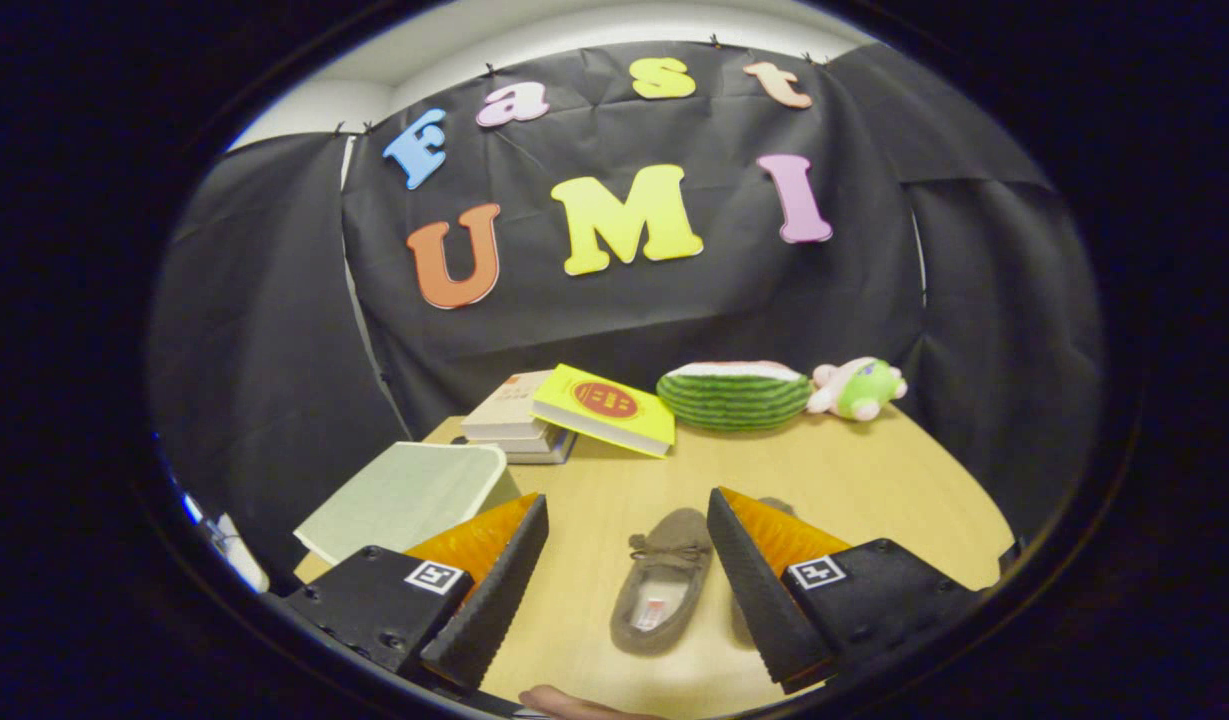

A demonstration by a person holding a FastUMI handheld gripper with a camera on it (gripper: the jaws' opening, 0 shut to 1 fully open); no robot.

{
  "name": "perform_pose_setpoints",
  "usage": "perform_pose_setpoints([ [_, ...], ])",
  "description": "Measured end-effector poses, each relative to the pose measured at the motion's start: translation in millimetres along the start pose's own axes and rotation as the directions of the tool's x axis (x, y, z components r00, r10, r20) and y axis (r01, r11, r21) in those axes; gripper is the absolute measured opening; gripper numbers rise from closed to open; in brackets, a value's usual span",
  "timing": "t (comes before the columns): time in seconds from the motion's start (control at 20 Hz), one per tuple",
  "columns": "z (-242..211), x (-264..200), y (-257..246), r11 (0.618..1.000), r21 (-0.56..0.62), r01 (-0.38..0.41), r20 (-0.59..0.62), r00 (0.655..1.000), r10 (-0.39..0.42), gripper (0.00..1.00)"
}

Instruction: Open the storage box then place both shoes into the box .Put the left shoe in first, then the right shoe, with the right side of both shoes facing outward in a uniform manner.

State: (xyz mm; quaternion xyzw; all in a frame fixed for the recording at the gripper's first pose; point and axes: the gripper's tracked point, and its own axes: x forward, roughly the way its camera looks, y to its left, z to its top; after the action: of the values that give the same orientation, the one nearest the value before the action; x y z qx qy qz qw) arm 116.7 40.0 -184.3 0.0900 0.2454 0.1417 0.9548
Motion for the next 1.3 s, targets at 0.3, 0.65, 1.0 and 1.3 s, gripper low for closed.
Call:
perform_pose_setpoints([
  [0.3,-21.8,45.5,24.9,0.917,0.338,-0.21,-0.195,0.938,0.287,0.96],
  [0.65,-41.0,60.9,68.1,0.772,0.517,-0.369,-0.279,0.78,0.56,0.89],
  [1.0,-48.8,85.7,101.8,0.646,0.641,-0.415,-0.284,0.653,0.702,0.69],
  [1.3,-54.7,100.2,113.1,0.636,0.654,-0.41,-0.31,0.621,0.72,0.46],
])
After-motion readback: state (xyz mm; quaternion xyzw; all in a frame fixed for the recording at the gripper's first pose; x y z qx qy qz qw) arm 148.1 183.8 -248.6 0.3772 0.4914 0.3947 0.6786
